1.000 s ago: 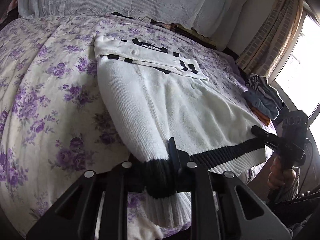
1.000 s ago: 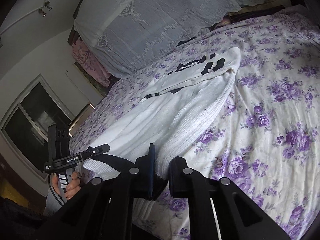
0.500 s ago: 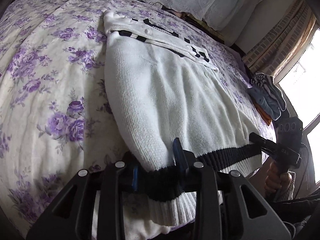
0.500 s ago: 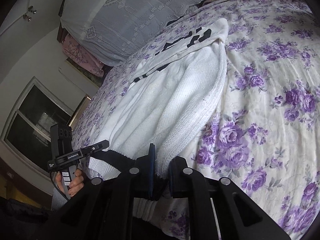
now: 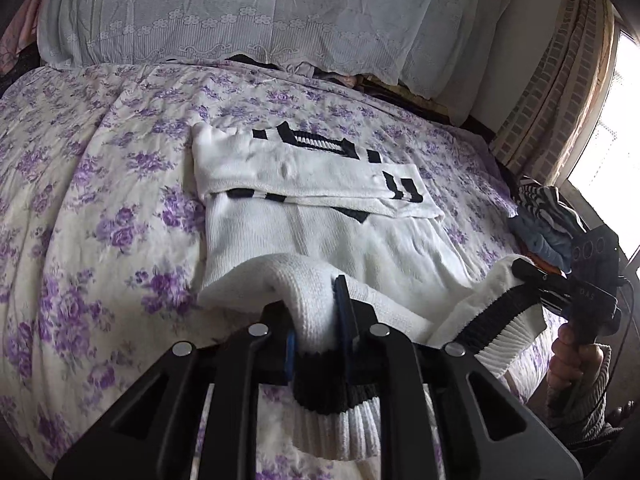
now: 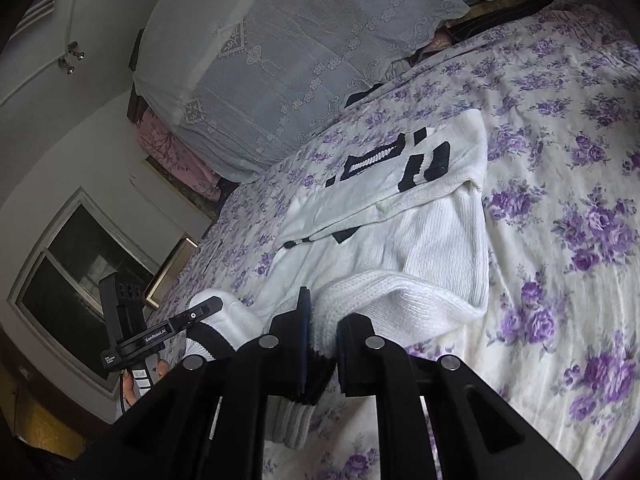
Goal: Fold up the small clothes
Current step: 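Lift the held hem with both tools and fold it toward the collar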
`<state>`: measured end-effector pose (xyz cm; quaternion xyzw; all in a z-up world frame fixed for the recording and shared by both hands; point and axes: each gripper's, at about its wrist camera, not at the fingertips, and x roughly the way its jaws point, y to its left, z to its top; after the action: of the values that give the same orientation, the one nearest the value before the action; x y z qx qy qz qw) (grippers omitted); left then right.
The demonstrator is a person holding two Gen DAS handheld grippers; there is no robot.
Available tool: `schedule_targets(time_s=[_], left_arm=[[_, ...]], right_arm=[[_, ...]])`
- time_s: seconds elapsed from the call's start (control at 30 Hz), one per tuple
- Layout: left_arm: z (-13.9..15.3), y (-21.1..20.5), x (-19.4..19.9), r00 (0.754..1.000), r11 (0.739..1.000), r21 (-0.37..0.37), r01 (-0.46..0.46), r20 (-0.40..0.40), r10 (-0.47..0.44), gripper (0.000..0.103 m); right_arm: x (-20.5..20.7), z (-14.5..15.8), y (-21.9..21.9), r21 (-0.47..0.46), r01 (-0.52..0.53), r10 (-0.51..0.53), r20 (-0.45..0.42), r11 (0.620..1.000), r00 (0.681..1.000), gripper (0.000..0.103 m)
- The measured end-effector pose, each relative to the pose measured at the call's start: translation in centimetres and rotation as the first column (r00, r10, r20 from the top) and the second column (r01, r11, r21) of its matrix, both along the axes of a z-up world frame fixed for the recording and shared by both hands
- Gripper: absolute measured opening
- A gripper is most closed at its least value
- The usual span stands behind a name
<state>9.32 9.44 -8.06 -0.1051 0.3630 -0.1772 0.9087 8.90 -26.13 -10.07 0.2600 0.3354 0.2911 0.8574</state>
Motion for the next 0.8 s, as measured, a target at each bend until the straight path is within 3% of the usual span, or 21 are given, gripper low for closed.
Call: schedule_targets(time_s=[0.4, 0.8], left_arm=[[1.7, -0.6, 8.1, 0.999, 0.999, 0.006, -0.039, 0.016, 0.039, 0.015], [2.2, 0.4, 18.3, 0.993, 0.993, -0.041, -0.107, -0.047, 0.105, 0.015]], right_arm=[[8.5, 0.7, -0.9, 0.055, 0.055, -0.052, -0.056, 0.997, 0.997, 0.012], [19.5, 0.4, -0.4, 0.067, 0.087, -0.078, -0.121, 0.994, 0.990, 0.012]])
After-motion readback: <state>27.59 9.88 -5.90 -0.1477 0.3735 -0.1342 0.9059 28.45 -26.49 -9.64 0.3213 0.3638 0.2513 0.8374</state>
